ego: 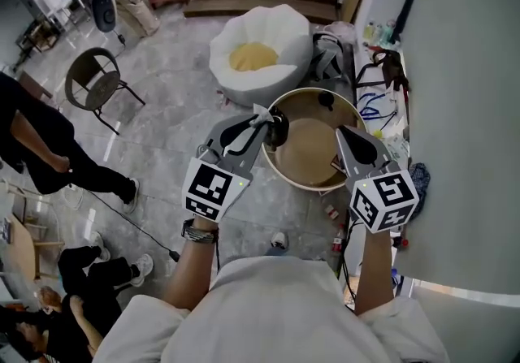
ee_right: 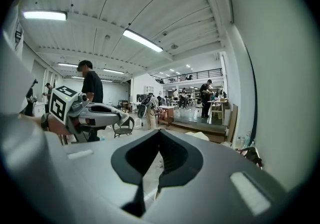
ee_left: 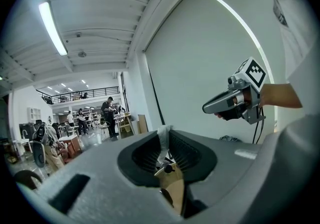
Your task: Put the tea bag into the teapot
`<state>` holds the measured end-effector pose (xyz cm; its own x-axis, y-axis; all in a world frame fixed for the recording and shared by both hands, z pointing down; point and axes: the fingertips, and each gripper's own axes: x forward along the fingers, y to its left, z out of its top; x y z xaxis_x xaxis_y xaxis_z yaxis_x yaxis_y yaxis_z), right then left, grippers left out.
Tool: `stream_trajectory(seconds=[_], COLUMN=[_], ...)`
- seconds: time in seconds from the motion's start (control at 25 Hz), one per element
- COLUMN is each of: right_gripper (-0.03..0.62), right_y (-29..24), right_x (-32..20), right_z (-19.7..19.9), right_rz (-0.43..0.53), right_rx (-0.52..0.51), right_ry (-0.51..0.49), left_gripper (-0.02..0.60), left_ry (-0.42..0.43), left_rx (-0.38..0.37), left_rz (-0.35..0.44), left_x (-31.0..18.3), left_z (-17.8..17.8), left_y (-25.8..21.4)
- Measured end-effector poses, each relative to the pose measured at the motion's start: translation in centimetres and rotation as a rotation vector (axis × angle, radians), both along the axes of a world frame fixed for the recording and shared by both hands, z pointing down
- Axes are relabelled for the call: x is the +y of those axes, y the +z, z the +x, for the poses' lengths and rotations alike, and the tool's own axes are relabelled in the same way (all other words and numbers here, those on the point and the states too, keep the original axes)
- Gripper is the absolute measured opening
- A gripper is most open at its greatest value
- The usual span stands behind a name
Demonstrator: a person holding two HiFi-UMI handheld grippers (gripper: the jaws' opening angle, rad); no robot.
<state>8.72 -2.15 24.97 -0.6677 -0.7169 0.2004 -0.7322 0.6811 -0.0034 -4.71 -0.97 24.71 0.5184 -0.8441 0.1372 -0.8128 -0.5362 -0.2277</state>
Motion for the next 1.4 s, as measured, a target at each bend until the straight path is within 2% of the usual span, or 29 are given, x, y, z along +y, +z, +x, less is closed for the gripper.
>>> stream_trajectory(seconds=[0.56,0.88,1.08,1.4], right_gripper=[0.006,0.006,0.006,0.006], right_y=[2.4,4.3,7.4,10.8], right_x=[-5.8,-11.6,-16.5,-22.6], right_z=[-1.5,-2.4,-2.9,-4.2], right_rz=[-0.030,-0.053,-0.059,-0.116], right_rx=[0.022,0.051,0.073,0.100], right_ry=[-0.027,0.033,0.082,0.109], left_gripper=[0.058,0.060,0.060,0.060], left_ry=[0.007,0.081,0.132,0.145], left_rx=[-0.001,0.016,0.023,0.035], left_rz=[-0.048,-0.119,-0.143,-0.214], left_x=[-5.7,-12.8,-18.0,-24.6], left_z=[-0.3,-1.2,-1.4,-2.6], left_y=[2.5,6.5,8.7,12.0])
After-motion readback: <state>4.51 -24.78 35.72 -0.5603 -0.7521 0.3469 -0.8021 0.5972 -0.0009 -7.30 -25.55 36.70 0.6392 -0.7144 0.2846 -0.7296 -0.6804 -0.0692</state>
